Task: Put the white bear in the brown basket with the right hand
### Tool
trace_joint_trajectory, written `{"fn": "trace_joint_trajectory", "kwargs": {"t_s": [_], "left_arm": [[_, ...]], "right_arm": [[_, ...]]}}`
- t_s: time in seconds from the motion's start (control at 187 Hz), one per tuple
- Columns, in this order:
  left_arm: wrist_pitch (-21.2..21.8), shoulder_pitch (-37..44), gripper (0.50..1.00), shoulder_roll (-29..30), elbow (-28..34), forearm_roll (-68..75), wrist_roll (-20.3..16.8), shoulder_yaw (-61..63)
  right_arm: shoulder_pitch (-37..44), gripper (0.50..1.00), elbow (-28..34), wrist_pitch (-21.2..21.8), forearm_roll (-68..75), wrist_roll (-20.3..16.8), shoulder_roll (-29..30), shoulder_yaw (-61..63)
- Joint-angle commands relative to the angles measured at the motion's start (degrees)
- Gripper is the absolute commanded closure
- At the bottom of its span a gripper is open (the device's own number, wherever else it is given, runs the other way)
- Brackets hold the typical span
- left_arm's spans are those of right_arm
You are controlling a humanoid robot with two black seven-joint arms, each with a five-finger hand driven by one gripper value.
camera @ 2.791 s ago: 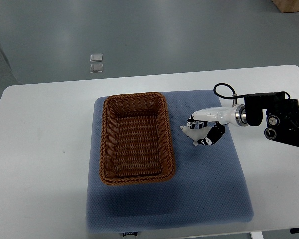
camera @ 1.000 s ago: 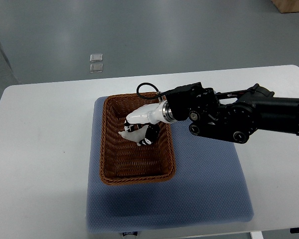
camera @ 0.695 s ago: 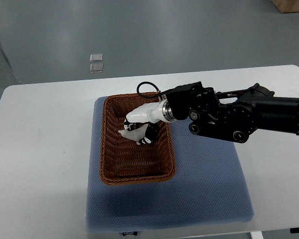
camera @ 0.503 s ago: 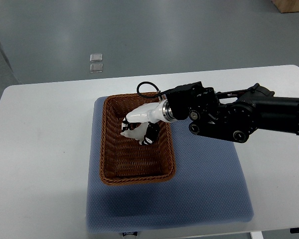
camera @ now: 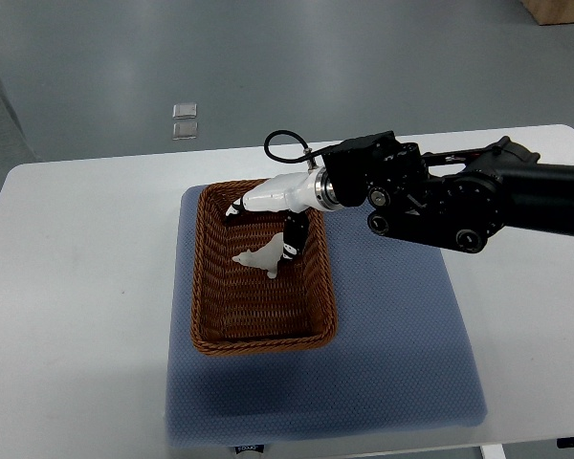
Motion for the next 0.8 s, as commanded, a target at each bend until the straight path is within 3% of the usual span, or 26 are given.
{"fn": "trace_joint_trajectory", "kwargs": {"t_s": [0.0, 0.203, 0.38, 0.588, 0.797], "left_arm": [[0.0, 0.0, 0.5, 0.0, 0.0, 0.0, 0.0, 0.0], [0.0, 0.0, 0.5, 0.0, 0.0, 0.0, 0.0, 0.0], [0.0, 0.0, 0.5, 0.0, 0.0, 0.0, 0.0, 0.0], [0.0, 0.0, 0.5, 0.0, 0.0, 0.0, 0.0, 0.0], [0.0, 0.0, 0.5, 0.0, 0.0, 0.0, 0.0, 0.0]], "right_arm": [[1.24, 0.576, 0.11, 0.22, 0.15, 0.09, -1.79, 0.15], [0.62, 0.576, 0.11, -0.04, 6.13, 0.18, -7.68, 8.67], [-5.0, 0.579, -0.5, -1.01, 13.86, 0.18, -14.01, 21.15], [-16.78, 0.579, -1.65, -8.04, 16.15, 0.36, -15.06, 41.63], [-26.27, 0.576, -2.79, -13.66, 16.76, 4.66, -12.6, 53.41]]}}
